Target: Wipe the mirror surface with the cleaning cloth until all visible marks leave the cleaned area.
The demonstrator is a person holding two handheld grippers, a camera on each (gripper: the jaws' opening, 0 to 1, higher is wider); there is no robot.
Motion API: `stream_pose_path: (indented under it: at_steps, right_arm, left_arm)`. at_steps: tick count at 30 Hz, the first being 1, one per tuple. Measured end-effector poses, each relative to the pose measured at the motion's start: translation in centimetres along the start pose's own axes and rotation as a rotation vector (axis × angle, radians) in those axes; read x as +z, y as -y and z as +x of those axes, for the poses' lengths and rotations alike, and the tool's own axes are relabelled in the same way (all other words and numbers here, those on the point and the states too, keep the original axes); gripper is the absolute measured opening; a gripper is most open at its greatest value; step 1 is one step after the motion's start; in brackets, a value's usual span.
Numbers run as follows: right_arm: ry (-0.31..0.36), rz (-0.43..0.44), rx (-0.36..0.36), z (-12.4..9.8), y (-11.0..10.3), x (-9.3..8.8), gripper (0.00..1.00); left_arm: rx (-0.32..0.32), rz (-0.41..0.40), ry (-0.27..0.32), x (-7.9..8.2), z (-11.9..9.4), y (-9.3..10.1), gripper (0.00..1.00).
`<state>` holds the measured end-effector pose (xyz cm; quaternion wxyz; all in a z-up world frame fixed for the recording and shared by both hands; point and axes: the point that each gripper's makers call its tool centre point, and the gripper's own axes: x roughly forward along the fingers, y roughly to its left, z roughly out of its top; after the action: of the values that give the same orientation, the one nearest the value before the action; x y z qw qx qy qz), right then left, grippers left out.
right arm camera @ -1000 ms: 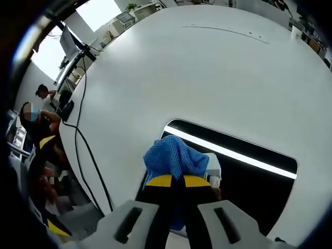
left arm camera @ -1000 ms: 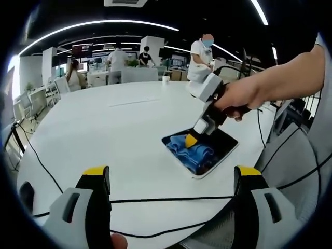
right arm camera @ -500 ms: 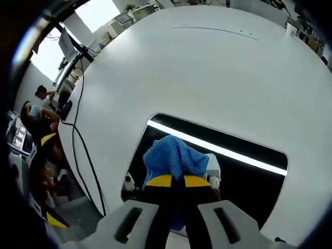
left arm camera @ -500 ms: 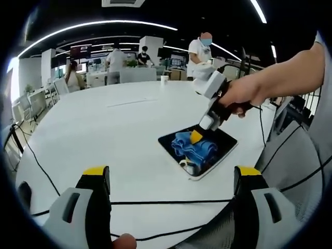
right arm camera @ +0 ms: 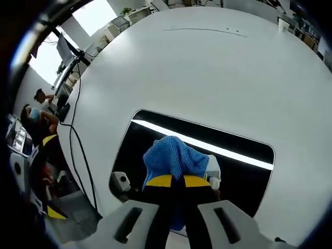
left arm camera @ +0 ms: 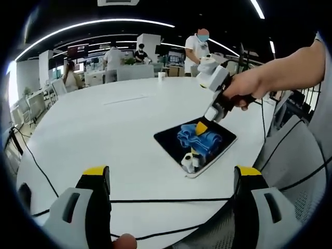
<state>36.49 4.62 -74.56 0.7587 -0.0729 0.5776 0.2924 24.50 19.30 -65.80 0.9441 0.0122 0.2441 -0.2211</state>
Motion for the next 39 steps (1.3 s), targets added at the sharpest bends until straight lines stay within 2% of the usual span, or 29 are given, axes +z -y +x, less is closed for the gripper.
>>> stream_pose_path:
  at_steps: [8,20,22,24,28,33,39]
  right_arm:
    - [0.006,0.029,0.008,-0.8,1.1,-0.7,0.00]
    - [0.006,0.039,-0.006,-2.3,2.8,-1.8,0.00]
    - [0.007,0.040,-0.011,-2.5,3.2,-1.9,0.00]
    - [0.010,0.043,-0.016,-2.6,3.7,-2.0,0.00]
    - [0.012,0.054,-0.022,-3.0,4.5,-2.3,0.00]
    - [0.020,0.096,-0.016,-3.2,5.5,-2.4,0.00]
    - [0.021,0.091,-0.030,-3.4,6.3,-2.6,0.00]
  left_arm:
    - [-0.010,-0.033,0.006,-0.4,0.0,1.0,0.99]
    - [0.002,-0.033,0.023,0.4,0.4,1.5,0.99]
    - [0.014,-0.052,0.019,0.6,0.6,1.3,0.99]
    - [0.016,-0.032,0.023,0.7,1.0,1.5,0.99]
    - [0.005,-0.011,-0.001,0.0,1.6,2.0,0.99]
    - [0.015,-0.008,-0.008,-0.5,1.4,1.5,0.99]
    - [0.026,-0.025,-0.008,-0.8,1.4,1.3,0.99]
